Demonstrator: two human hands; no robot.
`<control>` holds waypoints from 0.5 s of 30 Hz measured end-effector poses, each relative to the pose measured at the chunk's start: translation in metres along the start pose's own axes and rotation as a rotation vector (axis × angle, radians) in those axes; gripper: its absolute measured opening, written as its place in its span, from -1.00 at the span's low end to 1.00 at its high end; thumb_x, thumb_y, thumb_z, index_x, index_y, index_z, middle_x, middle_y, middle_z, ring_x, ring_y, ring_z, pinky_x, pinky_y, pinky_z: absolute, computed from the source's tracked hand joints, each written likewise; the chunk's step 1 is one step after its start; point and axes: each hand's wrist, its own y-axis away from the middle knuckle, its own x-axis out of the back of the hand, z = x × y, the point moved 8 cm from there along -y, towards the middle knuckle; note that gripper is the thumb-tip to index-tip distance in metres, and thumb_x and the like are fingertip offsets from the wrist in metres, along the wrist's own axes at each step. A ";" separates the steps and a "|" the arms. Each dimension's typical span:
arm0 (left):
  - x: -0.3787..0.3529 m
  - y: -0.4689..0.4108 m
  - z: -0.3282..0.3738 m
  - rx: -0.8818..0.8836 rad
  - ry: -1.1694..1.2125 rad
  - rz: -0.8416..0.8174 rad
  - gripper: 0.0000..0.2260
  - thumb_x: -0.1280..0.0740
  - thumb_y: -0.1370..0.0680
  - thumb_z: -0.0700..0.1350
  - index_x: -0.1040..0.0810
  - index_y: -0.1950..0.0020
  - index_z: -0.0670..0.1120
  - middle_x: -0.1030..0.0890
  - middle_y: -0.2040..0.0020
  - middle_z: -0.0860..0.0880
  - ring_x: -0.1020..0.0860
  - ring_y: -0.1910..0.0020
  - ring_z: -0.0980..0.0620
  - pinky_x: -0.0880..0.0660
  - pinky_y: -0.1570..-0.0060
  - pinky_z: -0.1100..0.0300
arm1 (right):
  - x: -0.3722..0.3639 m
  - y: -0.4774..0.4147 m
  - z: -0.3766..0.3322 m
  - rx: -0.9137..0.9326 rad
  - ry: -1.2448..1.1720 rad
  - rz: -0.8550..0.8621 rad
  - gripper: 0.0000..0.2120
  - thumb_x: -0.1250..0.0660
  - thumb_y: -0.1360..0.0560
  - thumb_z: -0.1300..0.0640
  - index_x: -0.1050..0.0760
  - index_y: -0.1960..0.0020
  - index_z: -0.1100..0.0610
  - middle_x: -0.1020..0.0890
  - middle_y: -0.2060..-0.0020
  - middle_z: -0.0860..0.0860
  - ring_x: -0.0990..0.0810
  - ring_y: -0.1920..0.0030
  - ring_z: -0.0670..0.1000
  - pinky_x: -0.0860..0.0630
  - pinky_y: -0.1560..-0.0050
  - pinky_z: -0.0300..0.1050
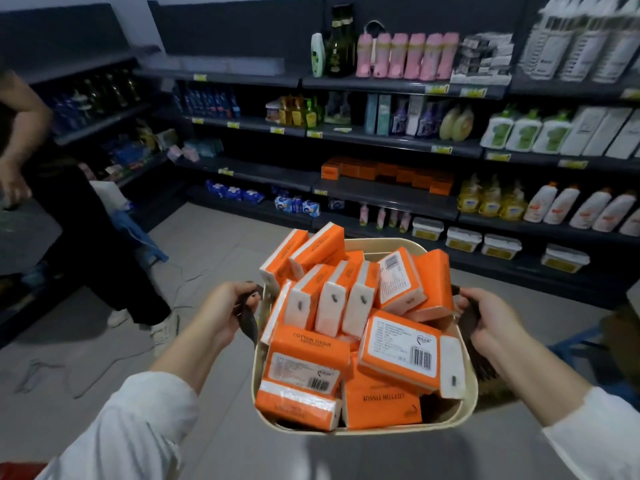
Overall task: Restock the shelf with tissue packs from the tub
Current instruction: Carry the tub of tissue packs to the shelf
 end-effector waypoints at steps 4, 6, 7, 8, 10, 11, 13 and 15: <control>-0.037 -0.060 0.016 0.039 -0.027 -0.069 -0.82 -0.18 -0.52 -0.32 -0.42 0.28 -0.20 -0.41 0.53 -0.04 -0.38 0.50 0.11 -0.38 0.27 0.29 | -0.015 -0.035 -0.025 0.056 -0.039 0.089 -0.90 -0.25 -0.52 0.24 -0.39 0.16 0.13 -0.44 0.47 -0.01 -0.44 0.52 -0.09 -0.45 0.46 -0.23; -0.056 -0.092 0.022 0.068 -0.076 -0.121 -0.82 -0.20 -0.52 -0.30 -0.41 0.29 -0.18 -0.41 0.53 -0.03 -0.39 0.52 0.10 -0.37 0.27 0.26 | -0.020 -0.054 -0.034 0.072 -0.047 0.135 -0.92 -0.25 -0.52 0.24 -0.39 0.15 0.15 -0.45 0.47 0.00 -0.43 0.50 -0.09 -0.44 0.41 -0.22; -0.065 -0.107 0.024 0.085 -0.098 -0.140 -0.82 -0.21 -0.51 -0.29 -0.42 0.30 -0.17 -0.43 0.54 -0.03 -0.40 0.54 0.11 -0.37 0.27 0.25 | -0.023 -0.062 -0.039 0.073 -0.059 0.152 -0.91 -0.25 -0.52 0.24 -0.39 0.16 0.15 -0.45 0.50 -0.01 -0.43 0.50 -0.09 -0.43 0.41 -0.23; -0.074 -0.122 0.027 0.099 -0.120 -0.155 -0.83 -0.22 -0.51 -0.28 -0.43 0.30 -0.16 -0.44 0.54 -0.03 -0.41 0.55 0.11 -0.37 0.26 0.24 | -0.026 -0.071 -0.043 0.069 -0.076 0.171 -0.90 -0.25 -0.51 0.24 -0.39 0.17 0.15 -0.45 0.52 -0.01 -0.43 0.51 -0.09 -0.42 0.43 -0.22; -0.097 -0.146 0.034 0.122 -0.153 -0.192 -0.81 -0.21 -0.52 -0.27 -0.42 0.31 -0.15 -0.43 0.55 -0.02 -0.40 0.59 0.12 -0.35 0.29 0.23 | -0.031 -0.088 -0.052 0.055 -0.119 0.205 -0.94 -0.26 -0.50 0.24 -0.41 0.15 0.16 -0.46 0.50 -0.01 -0.44 0.48 -0.09 -0.43 0.43 -0.22; -0.110 -0.156 0.039 0.135 -0.160 -0.214 -0.79 -0.20 -0.53 -0.27 -0.41 0.32 -0.15 -0.41 0.56 -0.02 -0.38 0.60 0.12 -0.34 0.31 0.23 | -0.033 -0.095 -0.056 0.052 -0.146 0.217 -0.96 -0.27 -0.50 0.24 -0.42 0.13 0.17 -0.47 0.46 0.00 -0.44 0.45 -0.09 -0.43 0.39 -0.22; -0.135 -0.175 0.050 0.152 -0.168 -0.249 -0.78 -0.19 -0.54 -0.28 -0.41 0.32 -0.16 -0.39 0.58 -0.01 -0.37 0.61 0.12 -0.33 0.32 0.26 | -0.039 -0.108 -0.065 0.065 -0.198 0.234 -0.96 -0.27 -0.50 0.24 -0.42 0.12 0.19 -0.46 0.43 0.00 -0.44 0.42 -0.09 -0.42 0.34 -0.21; -0.159 -0.196 0.060 0.147 -0.180 -0.270 -0.81 -0.20 -0.52 -0.29 -0.44 0.30 -0.18 -0.40 0.57 -0.02 -0.39 0.58 0.12 -0.35 0.29 0.27 | -0.042 -0.122 -0.078 0.082 -0.222 0.246 -0.93 -0.26 -0.50 0.24 -0.40 0.16 0.17 -0.45 0.46 -0.01 -0.44 0.45 -0.09 -0.42 0.38 -0.22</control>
